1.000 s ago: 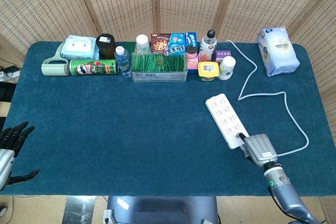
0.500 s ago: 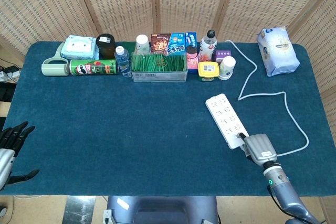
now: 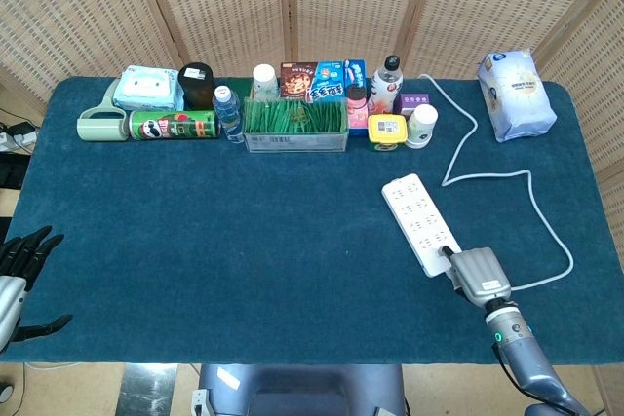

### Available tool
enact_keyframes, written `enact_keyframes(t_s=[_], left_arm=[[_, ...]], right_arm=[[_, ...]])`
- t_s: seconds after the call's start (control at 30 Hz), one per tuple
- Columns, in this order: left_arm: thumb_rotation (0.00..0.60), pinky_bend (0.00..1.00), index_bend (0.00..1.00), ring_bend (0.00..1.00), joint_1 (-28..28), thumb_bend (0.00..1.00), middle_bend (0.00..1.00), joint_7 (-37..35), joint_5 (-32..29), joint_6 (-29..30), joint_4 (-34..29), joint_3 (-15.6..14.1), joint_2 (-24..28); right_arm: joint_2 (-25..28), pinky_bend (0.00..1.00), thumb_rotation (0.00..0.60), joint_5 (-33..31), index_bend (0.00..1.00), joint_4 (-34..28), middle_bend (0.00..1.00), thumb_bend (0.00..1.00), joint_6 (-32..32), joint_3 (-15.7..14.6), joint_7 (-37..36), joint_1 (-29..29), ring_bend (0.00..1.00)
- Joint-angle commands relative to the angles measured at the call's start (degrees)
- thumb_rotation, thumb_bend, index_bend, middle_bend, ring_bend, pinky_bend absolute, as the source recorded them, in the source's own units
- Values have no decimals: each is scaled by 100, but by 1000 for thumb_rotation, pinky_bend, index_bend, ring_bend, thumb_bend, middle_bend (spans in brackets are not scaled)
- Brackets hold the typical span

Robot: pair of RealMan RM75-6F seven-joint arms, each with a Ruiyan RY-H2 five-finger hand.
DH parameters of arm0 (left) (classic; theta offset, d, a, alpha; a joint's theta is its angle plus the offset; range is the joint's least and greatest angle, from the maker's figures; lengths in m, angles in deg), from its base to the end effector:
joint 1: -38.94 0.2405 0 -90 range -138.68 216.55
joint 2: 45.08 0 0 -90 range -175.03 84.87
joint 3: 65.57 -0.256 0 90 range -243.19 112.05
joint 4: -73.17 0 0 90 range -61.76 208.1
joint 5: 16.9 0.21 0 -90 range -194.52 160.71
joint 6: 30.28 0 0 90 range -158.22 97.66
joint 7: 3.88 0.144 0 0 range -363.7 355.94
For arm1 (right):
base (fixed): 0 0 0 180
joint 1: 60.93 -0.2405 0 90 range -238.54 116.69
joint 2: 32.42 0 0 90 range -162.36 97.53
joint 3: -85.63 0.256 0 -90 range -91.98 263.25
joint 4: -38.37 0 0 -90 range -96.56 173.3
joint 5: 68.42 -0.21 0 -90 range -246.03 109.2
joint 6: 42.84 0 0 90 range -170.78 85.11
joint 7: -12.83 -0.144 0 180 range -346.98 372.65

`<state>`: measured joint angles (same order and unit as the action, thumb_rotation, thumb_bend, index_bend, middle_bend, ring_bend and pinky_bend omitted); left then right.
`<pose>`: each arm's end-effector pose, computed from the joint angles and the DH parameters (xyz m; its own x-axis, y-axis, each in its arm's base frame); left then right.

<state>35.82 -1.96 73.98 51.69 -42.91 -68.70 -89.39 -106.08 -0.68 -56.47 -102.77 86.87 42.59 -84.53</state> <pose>-0.2518 0.1450 0.2010 0.3690 0.1684 0.9140 0.9293 -0.0483 -0.3663 -0.2698 -0.2504 0.0479 0.6347 -0.3488 0.6896 -0.7707 -0.2207 0.5978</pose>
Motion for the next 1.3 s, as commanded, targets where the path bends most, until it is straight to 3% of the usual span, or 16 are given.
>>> enact_keyframes(t_s=[0.03,0.5,0.83,0.9,0.97,1.17,1.3], left_arm=[[600,21,0,0,-4,112,0,-9,-9,-8,11,2,-6],[600,21,0,0,10,113,0,-150,-13,18,98,0,0],[600,21,0,0,39,113,0,-250,22,37,142,-31,-16],[600,21,0,0,50,113,0,-273,64,35,154,-54,-43],[600,21,0,0,61,113,0,-293,98,42,168,-71,-73],[600,21,0,0,103,112,0,-282,143,81,196,-101,-201],[600,22,0,0,142,112,0,-227,171,142,247,-103,-356]], right_arm=[[-28,1000,600,-28,289,-4,1000,806,-14,-33,91,-8,1000],[52,1000,600,-37,298,-245,1000,807,-253,40,186,-24,1000],[504,1000,600,305,298,-803,998,802,-918,324,-281,139,1000],[659,1000,600,651,297,-945,966,786,-1394,297,-638,399,1000],[682,970,600,969,279,-881,857,696,-1667,199,-936,580,950],[656,677,600,1544,231,-514,440,226,-2293,-63,-1501,1054,468],[604,513,600,1634,216,-358,308,20,-2509,-141,-1753,1278,308]])
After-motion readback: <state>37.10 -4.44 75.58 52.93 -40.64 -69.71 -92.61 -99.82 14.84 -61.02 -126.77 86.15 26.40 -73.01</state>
